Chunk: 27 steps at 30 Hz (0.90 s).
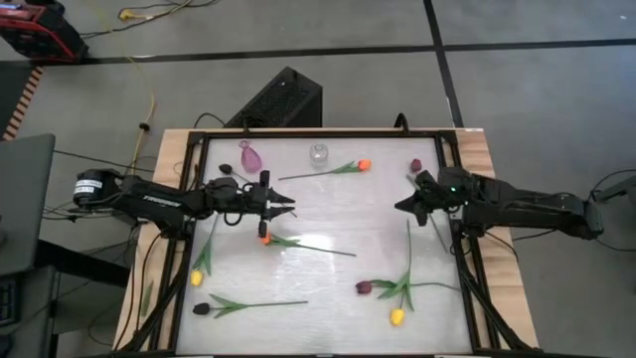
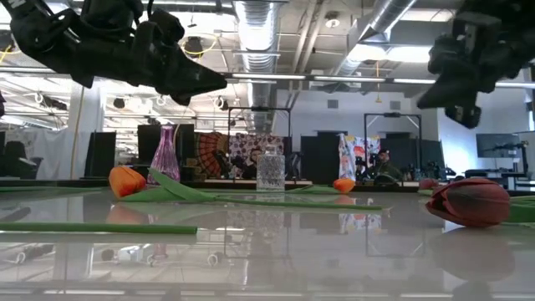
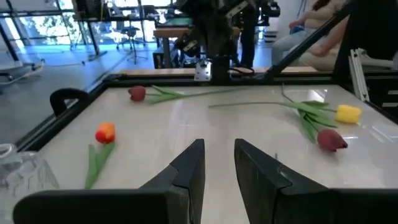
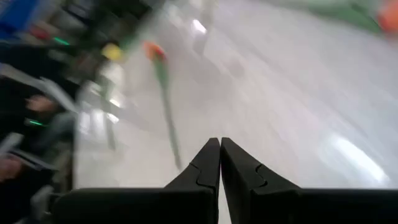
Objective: Sort flowers into vase by color
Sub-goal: Put the top red flower into the purple vase
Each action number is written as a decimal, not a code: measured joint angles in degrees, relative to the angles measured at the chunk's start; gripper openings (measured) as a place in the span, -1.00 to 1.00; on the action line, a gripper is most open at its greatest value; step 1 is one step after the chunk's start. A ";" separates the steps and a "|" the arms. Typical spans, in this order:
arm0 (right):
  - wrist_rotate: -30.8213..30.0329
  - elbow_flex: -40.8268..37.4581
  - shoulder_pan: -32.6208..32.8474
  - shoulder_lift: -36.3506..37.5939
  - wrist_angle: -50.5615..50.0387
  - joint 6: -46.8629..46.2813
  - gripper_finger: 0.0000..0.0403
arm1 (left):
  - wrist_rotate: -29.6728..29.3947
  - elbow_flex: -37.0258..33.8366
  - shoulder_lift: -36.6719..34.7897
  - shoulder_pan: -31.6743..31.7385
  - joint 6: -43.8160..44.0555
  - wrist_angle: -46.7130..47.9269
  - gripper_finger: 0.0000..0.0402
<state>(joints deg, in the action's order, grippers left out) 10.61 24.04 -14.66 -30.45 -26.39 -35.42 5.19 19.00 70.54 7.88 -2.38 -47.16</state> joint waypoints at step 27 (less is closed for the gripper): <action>0.07 14.68 -12.30 -40.72 -35.94 -1.22 -0.75 | 0.55 0.00 -0.02 -0.46 0.06 9.00 -0.63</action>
<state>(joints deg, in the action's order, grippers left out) 10.68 38.72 -26.97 -71.18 -62.33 -36.64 5.74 19.00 70.52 7.42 -2.33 -38.16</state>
